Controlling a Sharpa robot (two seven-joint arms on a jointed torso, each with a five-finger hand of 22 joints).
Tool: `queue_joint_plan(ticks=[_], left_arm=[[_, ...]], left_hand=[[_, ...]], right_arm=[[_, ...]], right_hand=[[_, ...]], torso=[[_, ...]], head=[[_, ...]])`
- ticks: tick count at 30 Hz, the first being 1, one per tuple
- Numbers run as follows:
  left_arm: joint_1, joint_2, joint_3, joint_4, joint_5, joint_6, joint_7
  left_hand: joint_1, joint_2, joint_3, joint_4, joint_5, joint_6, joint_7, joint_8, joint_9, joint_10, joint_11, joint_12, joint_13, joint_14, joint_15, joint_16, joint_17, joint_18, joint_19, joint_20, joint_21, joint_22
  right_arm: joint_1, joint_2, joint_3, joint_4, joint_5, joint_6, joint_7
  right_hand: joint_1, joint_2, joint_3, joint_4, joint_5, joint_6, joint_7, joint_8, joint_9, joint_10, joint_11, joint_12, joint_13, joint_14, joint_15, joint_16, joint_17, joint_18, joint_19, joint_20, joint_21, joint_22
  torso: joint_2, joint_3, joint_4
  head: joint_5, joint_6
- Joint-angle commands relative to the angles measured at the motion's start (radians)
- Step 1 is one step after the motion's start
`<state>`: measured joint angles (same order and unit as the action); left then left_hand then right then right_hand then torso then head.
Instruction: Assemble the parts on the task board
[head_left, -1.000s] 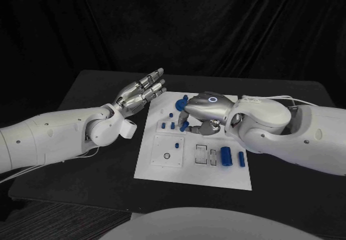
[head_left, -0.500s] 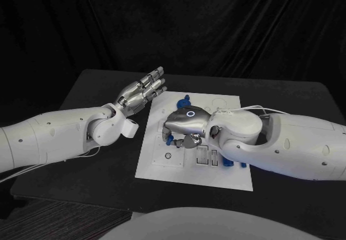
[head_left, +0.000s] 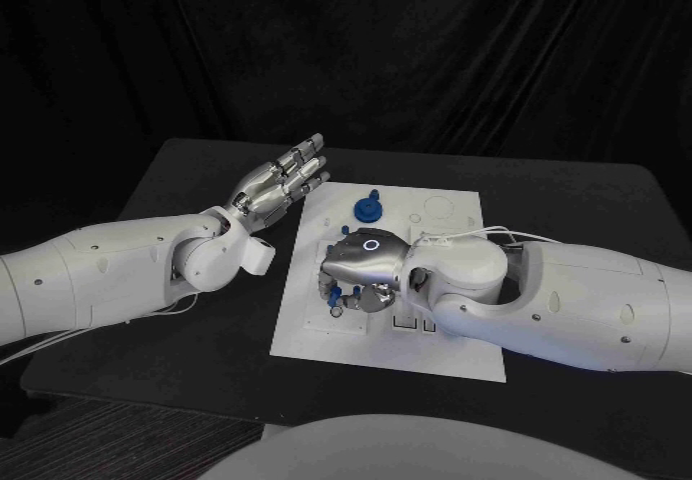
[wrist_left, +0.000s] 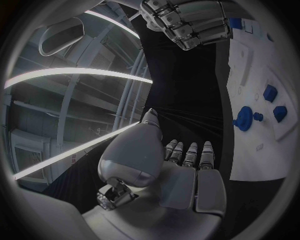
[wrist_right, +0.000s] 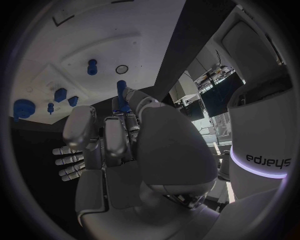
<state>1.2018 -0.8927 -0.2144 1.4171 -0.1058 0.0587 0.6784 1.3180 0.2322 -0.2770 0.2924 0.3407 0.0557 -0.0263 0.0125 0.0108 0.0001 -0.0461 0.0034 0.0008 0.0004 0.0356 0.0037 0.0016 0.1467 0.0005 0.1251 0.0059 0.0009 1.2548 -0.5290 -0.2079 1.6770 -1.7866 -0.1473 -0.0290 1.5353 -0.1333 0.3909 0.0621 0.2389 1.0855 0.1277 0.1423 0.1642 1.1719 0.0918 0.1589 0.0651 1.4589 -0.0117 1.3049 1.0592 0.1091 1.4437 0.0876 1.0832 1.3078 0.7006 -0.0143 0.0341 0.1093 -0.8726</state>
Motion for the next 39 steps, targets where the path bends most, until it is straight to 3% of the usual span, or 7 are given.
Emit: queue_joint_plan(ticks=[1,39], left_arm=[[-0.001,0.001,0.001,0.002,0.005,-0.002,0.113],[-0.005,0.012,0.001,-0.007,0.005,0.034,0.094]], left_hand=[[-0.007,0.005,-0.003,0.000,-0.003,0.000,0.003,-0.001,0.001,0.000,0.001,-0.003,-0.001,0.000,-0.004,-0.004,-0.002,0.013,-0.001,-0.005,-0.006,-0.001],[0.028,0.012,0.013,-0.005,0.042,0.027,0.016,0.004,0.005,0.000,0.006,-0.003,-0.001,0.000,0.022,-0.004,-0.002,0.001,0.000,0.009,-0.006,-0.001]], right_arm=[[-0.007,0.003,0.001,-0.006,-0.025,0.016,-0.006],[-0.058,0.018,0.001,-0.052,-0.028,0.010,0.003]], right_hand=[[-0.002,-0.006,0.006,0.000,-0.004,-0.006,0.003,-0.005,0.001,0.032,-0.026,0.007,0.001,-0.002,-0.005,0.001,-0.001,-0.018,-0.002,-0.004,0.002,0.143],[-0.008,-0.012,0.019,-0.011,0.001,-0.009,0.002,-0.012,0.003,0.055,-0.031,0.013,0.007,-0.002,-0.008,0.001,0.000,-0.018,-0.003,-0.006,0.003,0.143]], torso=[[0.000,0.0003,-0.0009],[0.000,0.0009,-0.0001]], head=[[-0.003,0.000],[-0.009,0.000]])
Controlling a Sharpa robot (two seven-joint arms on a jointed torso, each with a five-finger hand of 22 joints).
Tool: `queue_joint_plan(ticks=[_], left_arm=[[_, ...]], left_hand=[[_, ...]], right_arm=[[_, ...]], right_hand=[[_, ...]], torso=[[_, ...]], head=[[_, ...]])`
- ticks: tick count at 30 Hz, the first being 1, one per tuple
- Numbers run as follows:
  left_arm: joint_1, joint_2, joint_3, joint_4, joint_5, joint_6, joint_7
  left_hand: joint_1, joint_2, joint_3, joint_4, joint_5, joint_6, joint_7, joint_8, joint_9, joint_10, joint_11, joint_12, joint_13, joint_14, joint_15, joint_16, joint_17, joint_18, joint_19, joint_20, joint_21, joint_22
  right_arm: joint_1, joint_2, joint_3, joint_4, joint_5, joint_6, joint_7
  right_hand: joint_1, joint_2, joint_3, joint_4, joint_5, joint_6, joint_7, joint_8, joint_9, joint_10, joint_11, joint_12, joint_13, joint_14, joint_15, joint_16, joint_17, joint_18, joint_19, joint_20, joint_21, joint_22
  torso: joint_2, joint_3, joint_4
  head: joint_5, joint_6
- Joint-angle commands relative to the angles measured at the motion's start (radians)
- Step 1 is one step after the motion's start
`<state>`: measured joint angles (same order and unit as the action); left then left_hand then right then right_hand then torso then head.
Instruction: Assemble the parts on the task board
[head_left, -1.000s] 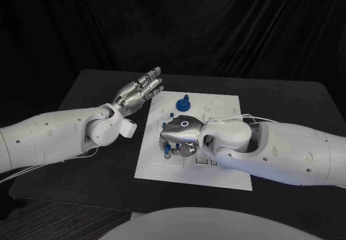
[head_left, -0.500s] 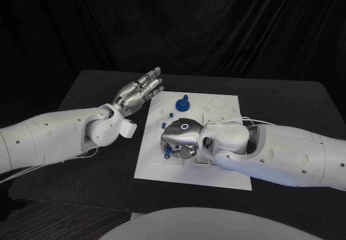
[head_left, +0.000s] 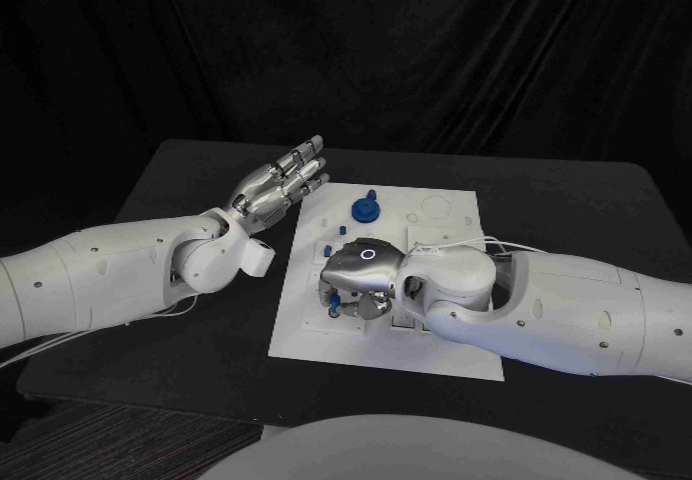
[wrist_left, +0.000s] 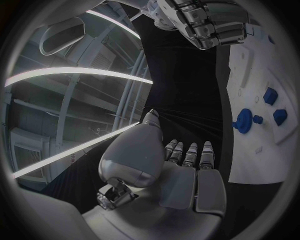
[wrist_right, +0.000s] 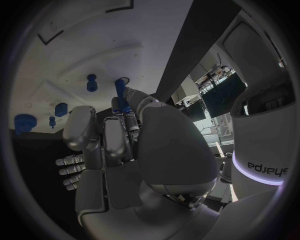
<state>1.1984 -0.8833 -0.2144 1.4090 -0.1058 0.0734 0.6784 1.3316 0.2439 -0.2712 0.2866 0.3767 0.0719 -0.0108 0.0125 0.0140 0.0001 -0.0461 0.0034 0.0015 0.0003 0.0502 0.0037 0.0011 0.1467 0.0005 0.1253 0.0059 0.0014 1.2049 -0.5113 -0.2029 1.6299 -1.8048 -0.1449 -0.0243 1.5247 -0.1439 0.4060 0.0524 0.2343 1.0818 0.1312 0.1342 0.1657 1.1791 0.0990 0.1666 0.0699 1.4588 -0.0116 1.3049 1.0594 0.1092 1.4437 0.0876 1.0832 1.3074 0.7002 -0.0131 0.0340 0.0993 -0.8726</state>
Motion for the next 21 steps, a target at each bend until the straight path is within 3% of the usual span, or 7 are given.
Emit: queue_joint_plan(ticks=[1,21], left_arm=[[-0.002,0.003,0.001,0.001,0.005,0.020,0.094],[-0.004,0.005,0.001,-0.004,0.005,0.026,0.085]], left_hand=[[0.014,0.000,0.007,0.001,0.006,0.011,0.001,0.004,0.002,0.000,0.006,-0.003,-0.001,0.000,0.008,-0.004,-0.001,0.001,0.000,0.009,-0.006,-0.001],[0.019,0.001,0.010,0.000,0.015,0.015,0.004,0.005,0.002,0.000,0.008,-0.003,-0.001,0.000,0.011,-0.004,-0.001,-0.001,0.000,0.011,-0.006,-0.001]], right_arm=[[-0.009,0.000,-0.004,-0.005,-0.010,0.007,-0.002],[-0.014,-0.001,-0.004,0.007,-0.010,0.003,0.004]], right_hand=[[0.003,-0.001,0.004,-0.001,0.006,-0.005,-0.002,-0.004,0.002,0.048,-0.038,0.005,0.002,-0.002,-0.008,0.001,0.000,-0.018,-0.003,-0.006,0.003,0.143],[-0.001,-0.002,0.008,-0.007,0.006,-0.001,-0.004,-0.005,0.004,0.061,-0.042,0.011,0.007,-0.003,-0.011,-0.001,-0.003,-0.017,-0.004,-0.007,0.003,0.143]], torso=[[0.000,-0.0002,0.0000],[-0.001,-0.0016,0.0007]], head=[[0.001,0.000],[0.000,0.000]])
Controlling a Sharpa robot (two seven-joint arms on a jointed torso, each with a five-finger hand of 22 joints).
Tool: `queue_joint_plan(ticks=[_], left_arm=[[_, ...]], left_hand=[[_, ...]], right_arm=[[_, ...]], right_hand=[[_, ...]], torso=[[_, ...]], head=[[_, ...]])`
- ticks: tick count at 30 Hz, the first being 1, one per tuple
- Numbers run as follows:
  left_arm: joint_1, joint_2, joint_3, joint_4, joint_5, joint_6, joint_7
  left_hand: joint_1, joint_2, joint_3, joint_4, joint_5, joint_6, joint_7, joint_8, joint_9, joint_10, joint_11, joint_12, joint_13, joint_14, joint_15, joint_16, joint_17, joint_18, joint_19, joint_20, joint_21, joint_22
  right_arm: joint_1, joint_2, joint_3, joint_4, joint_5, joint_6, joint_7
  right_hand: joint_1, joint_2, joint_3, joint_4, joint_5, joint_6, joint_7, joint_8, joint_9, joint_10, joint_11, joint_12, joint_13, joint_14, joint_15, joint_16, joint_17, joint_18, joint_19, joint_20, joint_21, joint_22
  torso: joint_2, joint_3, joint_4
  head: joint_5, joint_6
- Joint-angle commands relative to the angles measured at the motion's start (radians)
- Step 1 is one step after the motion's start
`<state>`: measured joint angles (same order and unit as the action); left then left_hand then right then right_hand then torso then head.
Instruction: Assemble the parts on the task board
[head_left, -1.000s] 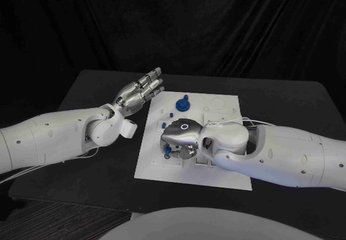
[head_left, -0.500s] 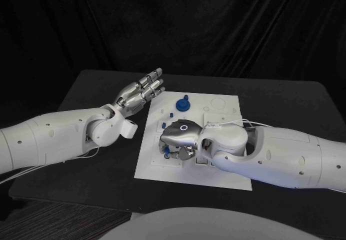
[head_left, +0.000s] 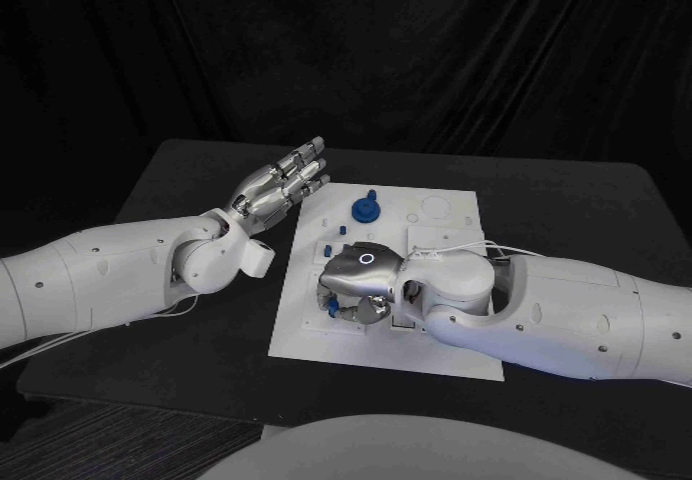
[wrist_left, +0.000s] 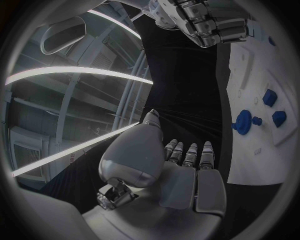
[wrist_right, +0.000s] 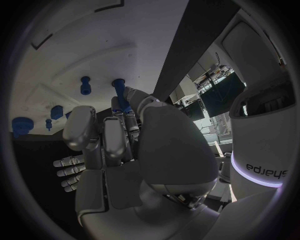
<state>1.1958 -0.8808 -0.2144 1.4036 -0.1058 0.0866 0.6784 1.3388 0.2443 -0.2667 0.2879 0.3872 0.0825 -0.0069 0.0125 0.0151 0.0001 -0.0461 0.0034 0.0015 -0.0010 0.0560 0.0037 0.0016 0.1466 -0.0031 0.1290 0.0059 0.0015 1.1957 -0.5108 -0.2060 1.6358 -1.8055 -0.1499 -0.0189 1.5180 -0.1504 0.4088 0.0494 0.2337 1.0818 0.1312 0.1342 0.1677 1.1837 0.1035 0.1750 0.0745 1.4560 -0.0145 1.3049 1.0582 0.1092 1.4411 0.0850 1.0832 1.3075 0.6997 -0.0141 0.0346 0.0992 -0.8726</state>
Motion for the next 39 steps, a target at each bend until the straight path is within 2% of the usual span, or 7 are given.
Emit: queue_joint_plan(ticks=[1,22,28,34,39], left_arm=[[-0.002,0.002,0.001,0.002,0.005,0.013,0.085],[-0.003,0.002,0.001,-0.002,0.005,0.020,0.076],[-0.004,0.004,0.001,-0.002,0.005,0.025,0.074],[-0.004,0.004,0.001,-0.003,0.005,0.028,0.071],[-0.005,0.005,0.001,-0.006,0.005,0.030,0.069]], left_hand=[[0.012,0.000,0.005,-0.001,0.004,0.005,0.000,0.005,0.001,0.000,0.008,-0.003,-0.001,0.001,0.006,-0.004,-0.002,-0.001,0.003,0.007,-0.006,-0.001],[0.015,0.000,0.007,-0.002,0.008,0.006,0.001,0.005,0.001,0.000,0.008,-0.003,-0.001,0.001,0.008,-0.004,-0.002,-0.002,0.003,0.008,-0.006,-0.001],[0.020,0.001,0.009,-0.004,0.015,0.010,0.004,0.006,0.002,0.000,0.010,-0.003,-0.001,0.001,0.010,-0.004,-0.002,-0.003,0.003,0.009,-0.006,-0.001],[0.025,0.001,0.012,-0.005,0.021,0.013,0.005,0.006,0.002,0.000,0.011,-0.003,-0.001,0.001,0.012,-0.004,-0.002,-0.004,0.003,0.010,-0.005,-0.001],[0.027,0.001,0.013,-0.006,0.024,0.014,0.007,0.007,0.003,0.000,0.011,-0.003,-0.001,0.001,0.013,-0.004,-0.002,-0.005,0.003,0.010,-0.005,-0.001]], right_arm=[[-0.005,-0.002,-0.001,0.001,-0.010,0.007,-0.001],[-0.005,-0.004,-0.001,-0.007,-0.010,0.007,-0.025],[-0.005,-0.004,-0.001,-0.010,-0.010,0.020,-0.038],[-0.007,-0.003,-0.001,-0.015,-0.010,0.025,-0.044],[-0.010,-0.002,-0.001,-0.018,-0.010,0.021,-0.042]], right_hand=[[0.006,0.005,0.005,-0.004,0.007,-0.001,-0.004,-0.005,0.002,0.056,-0.046,0.002,0.002,0.000,-0.008,-0.001,-0.001,-0.017,-0.001,-0.005,0.003,0.143],[-0.010,0.000,0.009,-0.007,0.004,-0.007,-0.001,-0.014,0.002,0.040,-0.042,-0.007,0.001,-0.007,-0.005,-0.011,-0.017,-0.015,-0.009,-0.005,-0.014,0.138],[-0.032,-0.009,0.018,-0.010,-0.002,-0.037,0.009,-0.037,-0.002,-0.018,-0.026,-0.030,-0.003,-0.023,0.008,-0.027,-0.041,-0.011,-0.026,0.005,-0.048,0.130],[-0.052,-0.018,0.025,-0.012,-0.017,-0.075,0.007,-0.060,-0.008,-0.081,-0.016,-0.047,-0.005,-0.040,0.011,-0.040,-0.062,-0.004,-0.044,0.011,-0.082,0.122],[-0.062,-0.019,0.024,-0.010,-0.033,-0.090,0.007,-0.067,-0.010,-0.092,-0.015,-0.042,-0.002,-0.044,0.012,-0.041,-0.065,-0.003,-0.048,0.013,-0.087,0.121]], torso=[[0.000,-0.0006,0.0003],[0.000,-0.0004,0.0003],[0.000,-0.0008,0.0006],[0.000,-0.0003,0.0004],[0.000,-0.0005,0.0003]], head=[[0.001,0.000],[-0.009,0.000],[-0.011,0.000],[-0.014,0.000],[-0.011,0.000]])
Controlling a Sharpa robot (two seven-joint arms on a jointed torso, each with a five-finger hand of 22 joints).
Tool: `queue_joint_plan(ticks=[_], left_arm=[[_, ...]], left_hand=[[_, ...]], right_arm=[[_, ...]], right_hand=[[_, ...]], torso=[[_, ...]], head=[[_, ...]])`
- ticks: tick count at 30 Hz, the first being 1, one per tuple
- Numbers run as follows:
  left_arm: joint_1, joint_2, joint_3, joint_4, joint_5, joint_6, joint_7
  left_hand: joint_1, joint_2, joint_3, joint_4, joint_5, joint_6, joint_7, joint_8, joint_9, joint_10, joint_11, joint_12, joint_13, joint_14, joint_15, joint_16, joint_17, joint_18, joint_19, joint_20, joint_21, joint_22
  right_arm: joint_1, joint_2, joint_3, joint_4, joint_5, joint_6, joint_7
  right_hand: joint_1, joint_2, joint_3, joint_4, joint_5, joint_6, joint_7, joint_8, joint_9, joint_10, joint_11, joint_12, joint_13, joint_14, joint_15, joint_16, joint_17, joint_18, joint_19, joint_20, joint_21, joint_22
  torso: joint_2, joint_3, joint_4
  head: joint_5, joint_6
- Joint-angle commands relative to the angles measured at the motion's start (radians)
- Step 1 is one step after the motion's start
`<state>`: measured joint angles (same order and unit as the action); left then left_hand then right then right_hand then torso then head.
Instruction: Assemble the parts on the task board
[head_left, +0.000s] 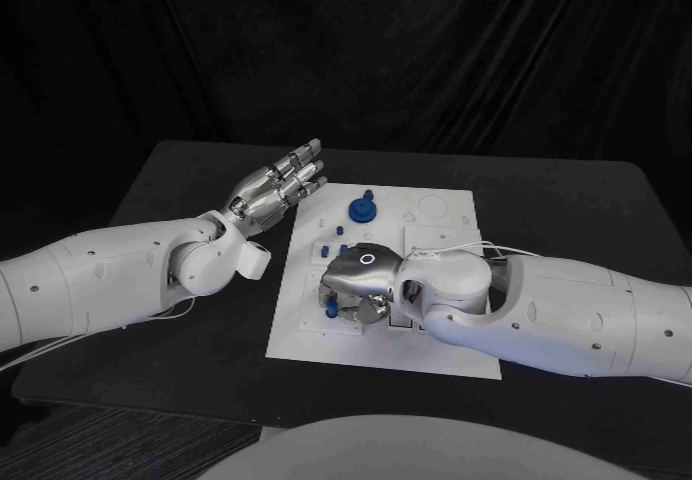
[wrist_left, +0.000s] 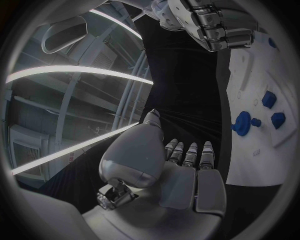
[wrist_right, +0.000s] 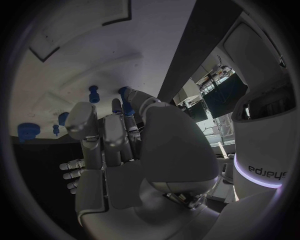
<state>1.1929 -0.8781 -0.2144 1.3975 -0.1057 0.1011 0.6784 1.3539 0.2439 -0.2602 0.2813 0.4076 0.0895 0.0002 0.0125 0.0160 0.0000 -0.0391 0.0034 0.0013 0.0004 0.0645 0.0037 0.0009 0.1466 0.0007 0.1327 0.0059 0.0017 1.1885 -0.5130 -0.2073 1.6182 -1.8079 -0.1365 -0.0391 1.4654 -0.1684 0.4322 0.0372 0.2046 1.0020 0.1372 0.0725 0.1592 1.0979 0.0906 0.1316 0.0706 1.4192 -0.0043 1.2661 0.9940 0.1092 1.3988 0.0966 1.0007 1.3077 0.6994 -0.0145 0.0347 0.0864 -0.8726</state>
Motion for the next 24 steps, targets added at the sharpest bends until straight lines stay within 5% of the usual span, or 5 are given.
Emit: queue_joint_plan(ticks=[1,9,17,24], left_arm=[[-0.002,0.002,0.001,0.000,0.005,0.016,0.069],[-0.003,0.003,0.001,-0.002,0.005,0.018,0.067],[-0.003,0.005,0.001,-0.005,0.005,0.021,0.066],[-0.004,0.004,0.001,-0.004,0.005,0.020,0.065]], left_hand=[[0.013,0.002,0.007,0.000,0.005,0.008,0.001,0.007,0.002,0.000,0.005,-0.003,-0.001,0.000,0.005,-0.004,-0.001,-0.005,0.000,0.007,-0.006,-0.001],[0.015,0.003,0.008,0.000,0.008,0.011,0.003,0.008,0.002,0.000,0.006,-0.003,-0.001,0.000,0.005,-0.004,-0.001,-0.006,0.000,0.007,-0.006,-0.001],[0.017,0.003,0.010,-0.001,0.010,0.014,0.005,0.008,0.003,0.000,0.007,-0.003,-0.001,0.000,0.006,-0.004,-0.001,-0.006,0.000,0.007,-0.005,-0.001],[0.018,0.003,0.010,-0.001,0.012,0.016,0.006,0.009,0.003,0.000,0.008,-0.003,-0.001,0.000,0.006,-0.004,-0.001,-0.006,0.000,0.007,-0.006,-0.001]], right_arm=[[-0.004,0.001,0.000,-0.001,-0.007,0.007,-0.021],[-0.005,0.002,0.000,-0.004,-0.007,0.004,-0.016],[-0.005,-0.002,0.000,-0.004,-0.007,-0.013,-0.011],[0.000,-0.033,0.000,0.019,-0.007,-0.116,-0.008]], right_hand=[[-0.012,-0.002,0.001,0.002,-0.008,-0.023,0.000,-0.009,-0.004,-0.009,-0.002,0.005,0.004,-0.008,0.003,-0.002,0.000,-0.003,-0.006,0.001,-0.004,0.121],[-0.044,-0.011,-0.026,0.012,-0.029,-0.101,-0.039,-0.007,-0.023,-0.067,0.007,0.015,0.007,-0.025,-0.002,-0.016,-0.026,0.005,-0.022,0.000,-0.044,0.111],[-0.051,-0.011,-0.044,0.014,-0.034,-0.107,-0.045,-0.006,-0.025,-0.082,0.007,0.020,0.009,-0.027,-0.003,-0.017,-0.027,0.005,-0.024,-0.001,-0.047,0.110],[-0.030,0.006,-0.144,0.018,-0.046,-0.242,-0.085,-0.008,-0.068,-0.234,0.012,0.025,0.000,-0.043,-0.006,-0.029,-0.048,0.010,-0.038,-0.004,-0.091,0.102]], torso=[[0.000,-0.0001,0.0003],[0.000,-0.0001,0.0004],[0.000,0.0002,0.0003],[0.000,0.0003,-0.0002]], head=[[0.001,0.000],[0.001,0.000],[0.000,0.000],[0.001,0.000]])
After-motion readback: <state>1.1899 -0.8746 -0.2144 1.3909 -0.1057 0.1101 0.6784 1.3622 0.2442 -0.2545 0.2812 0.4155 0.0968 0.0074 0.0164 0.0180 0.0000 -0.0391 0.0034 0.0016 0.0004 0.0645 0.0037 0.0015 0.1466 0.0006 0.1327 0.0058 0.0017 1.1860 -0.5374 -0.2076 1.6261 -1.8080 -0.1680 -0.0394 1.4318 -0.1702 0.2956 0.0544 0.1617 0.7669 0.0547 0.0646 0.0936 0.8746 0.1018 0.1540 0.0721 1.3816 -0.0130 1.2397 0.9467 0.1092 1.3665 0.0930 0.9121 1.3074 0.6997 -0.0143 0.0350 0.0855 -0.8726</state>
